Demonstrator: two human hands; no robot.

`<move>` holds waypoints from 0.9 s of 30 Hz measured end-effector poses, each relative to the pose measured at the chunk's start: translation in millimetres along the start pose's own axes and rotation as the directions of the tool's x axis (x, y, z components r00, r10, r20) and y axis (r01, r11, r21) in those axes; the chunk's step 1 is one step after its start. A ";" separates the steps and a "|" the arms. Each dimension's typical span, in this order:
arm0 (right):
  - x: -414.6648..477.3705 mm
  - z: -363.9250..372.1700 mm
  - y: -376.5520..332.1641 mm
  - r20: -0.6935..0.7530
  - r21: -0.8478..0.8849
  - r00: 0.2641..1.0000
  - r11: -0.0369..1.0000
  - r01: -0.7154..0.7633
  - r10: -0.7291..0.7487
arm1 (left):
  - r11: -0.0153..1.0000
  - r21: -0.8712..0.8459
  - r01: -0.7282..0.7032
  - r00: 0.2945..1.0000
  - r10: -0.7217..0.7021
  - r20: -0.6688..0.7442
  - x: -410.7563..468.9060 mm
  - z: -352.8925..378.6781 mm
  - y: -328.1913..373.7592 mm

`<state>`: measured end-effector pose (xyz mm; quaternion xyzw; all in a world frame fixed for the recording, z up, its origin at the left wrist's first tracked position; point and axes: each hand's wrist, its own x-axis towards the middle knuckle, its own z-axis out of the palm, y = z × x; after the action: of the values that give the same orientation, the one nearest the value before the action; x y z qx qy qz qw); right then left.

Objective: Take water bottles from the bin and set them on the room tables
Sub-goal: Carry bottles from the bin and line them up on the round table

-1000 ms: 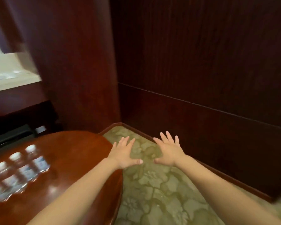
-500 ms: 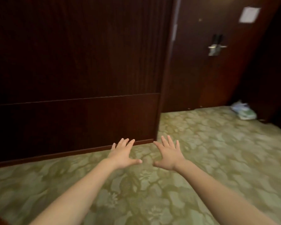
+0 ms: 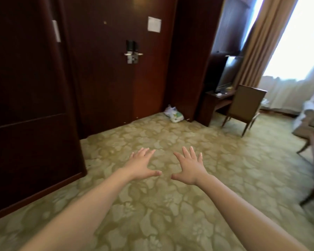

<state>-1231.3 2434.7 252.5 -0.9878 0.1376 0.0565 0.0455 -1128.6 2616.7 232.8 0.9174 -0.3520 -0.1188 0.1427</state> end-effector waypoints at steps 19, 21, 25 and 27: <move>135.3 -55.3 347.4 -0.077 0.120 0.866 0.867 -0.484 0.494 | 0.894 0.059 -0.444 0.890 0.433 0.138 371.3 34.4 243.5; 163.8 -64.1 383.5 -0.081 0.121 0.848 0.849 -0.513 0.524 | 0.881 0.061 -0.469 0.878 0.458 0.141 420.0 32.7 267.1; 212.9 -79.8 453.5 -0.106 0.133 0.806 0.811 -0.570 0.583 | 0.852 0.080 -0.517 0.851 0.502 0.152 508.3 29.7 314.1; 230.7 -83.5 485.2 -0.091 0.148 0.785 0.788 -0.597 0.612 | 0.838 0.093 -0.537 0.838 0.517 0.175 544.4 32.7 337.9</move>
<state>-1136.9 1899.6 270.3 -0.8889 0.4526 -0.0062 0.0706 -951.6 2000.4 255.0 0.7813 -0.6080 -0.1157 0.0804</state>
